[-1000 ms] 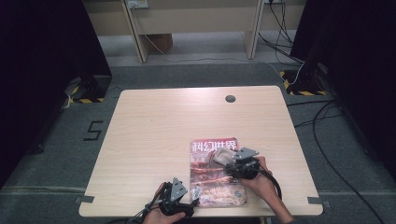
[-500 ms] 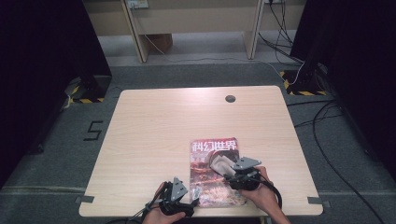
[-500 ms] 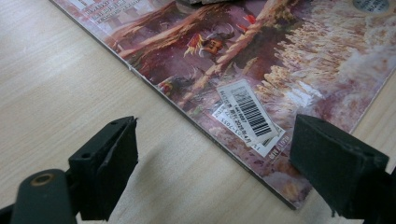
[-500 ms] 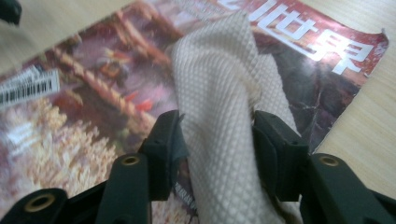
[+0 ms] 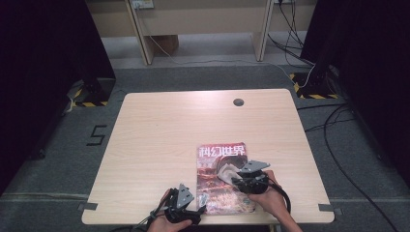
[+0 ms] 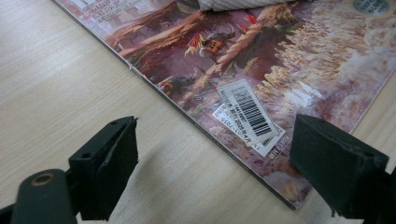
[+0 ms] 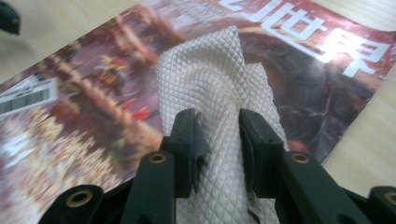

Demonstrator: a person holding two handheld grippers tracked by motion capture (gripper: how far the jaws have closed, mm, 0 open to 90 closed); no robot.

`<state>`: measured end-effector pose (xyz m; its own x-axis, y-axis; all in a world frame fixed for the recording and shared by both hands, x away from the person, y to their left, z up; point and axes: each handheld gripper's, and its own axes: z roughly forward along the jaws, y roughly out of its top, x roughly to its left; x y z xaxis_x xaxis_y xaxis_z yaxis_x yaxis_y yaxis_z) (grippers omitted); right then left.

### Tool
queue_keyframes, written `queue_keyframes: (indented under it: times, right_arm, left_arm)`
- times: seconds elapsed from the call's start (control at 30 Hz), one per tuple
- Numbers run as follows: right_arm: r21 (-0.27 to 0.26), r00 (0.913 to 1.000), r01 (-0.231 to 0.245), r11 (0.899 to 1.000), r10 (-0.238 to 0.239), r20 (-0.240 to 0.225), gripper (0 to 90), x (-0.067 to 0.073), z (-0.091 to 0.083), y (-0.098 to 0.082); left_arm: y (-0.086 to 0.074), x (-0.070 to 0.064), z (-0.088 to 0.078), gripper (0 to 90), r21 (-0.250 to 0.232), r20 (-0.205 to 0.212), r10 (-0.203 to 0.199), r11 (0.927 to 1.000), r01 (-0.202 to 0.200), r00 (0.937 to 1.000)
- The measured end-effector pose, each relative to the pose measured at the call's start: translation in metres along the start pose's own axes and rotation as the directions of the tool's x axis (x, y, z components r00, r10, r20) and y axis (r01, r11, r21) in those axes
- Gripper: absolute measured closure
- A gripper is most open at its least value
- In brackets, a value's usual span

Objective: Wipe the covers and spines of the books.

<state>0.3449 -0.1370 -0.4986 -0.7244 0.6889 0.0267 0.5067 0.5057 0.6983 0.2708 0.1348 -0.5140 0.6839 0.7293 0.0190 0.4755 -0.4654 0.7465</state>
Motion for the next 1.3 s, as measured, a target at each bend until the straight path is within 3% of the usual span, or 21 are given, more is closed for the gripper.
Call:
queue_keyframes:
  times: [0.07, 0.37, 0.57, 0.77, 0.9, 0.97, 1.13, 1.3]
  right_arm:
    - [0.004, 0.9997, 0.000, 1.000, 0.000, -0.022, 68.1, 0.005, -0.004, -0.004]
    - [0.016, 0.9934, 0.094, 0.995, -0.093, -0.067, 68.1, 0.034, -0.027, -0.027]
    - [0.009, 0.9912, 0.116, 0.993, -0.115, -0.065, 67.9, 0.048, -0.041, -0.042]
    - [0.006, 0.9953, 0.082, 0.997, -0.082, -0.052, 66.2, 0.042, -0.044, -0.047]
    - [0.007, 0.9976, 0.068, 0.998, -0.068, 0.005, 66.1, 0.033, -0.045, -0.046]
    - [0.009, 0.9983, 0.056, 0.998, -0.056, 0.012, 66.0, 0.030, -0.046, -0.046]
    - [0.019, 0.9941, 0.103, 0.995, -0.103, 0.034, 66.3, 0.036, -0.045, -0.045]
    - [0.009, 0.9956, 0.082, 0.997, -0.082, 0.046, 64.9, 0.028, -0.037, -0.038]
  left_arm:
    - [0.000, 0.000, 0.000, 14.4, -0.001, -0.001, 0.001, 1.0000, -0.001, 1.0000]
    - [0.000, 0.000, 0.000, 14.4, 0.000, 0.000, -0.001, 1.0000, 0.001, 1.0000]
    - [0.000, 0.001, 0.000, 14.3, 0.003, 0.004, 0.002, 1.0000, -0.002, 1.0000]
    - [0.001, 0.001, 0.000, 14.3, 0.003, 0.006, 0.005, 1.0000, -0.005, 1.0000]
    - [0.000, 0.001, 0.000, 14.4, -0.001, 0.004, 0.003, 1.0000, -0.003, 1.0000]
    - [0.000, 0.001, 0.000, 14.4, -0.001, 0.004, 0.003, 1.0000, -0.003, 1.0000]
    - [0.000, 0.002, 0.001, 14.3, 0.003, 0.009, 0.001, 1.0000, -0.001, 1.0000]
    - [0.000, 0.001, 0.000, 14.3, 0.004, 0.008, 0.002, 1.0000, -0.002, 1.0000]
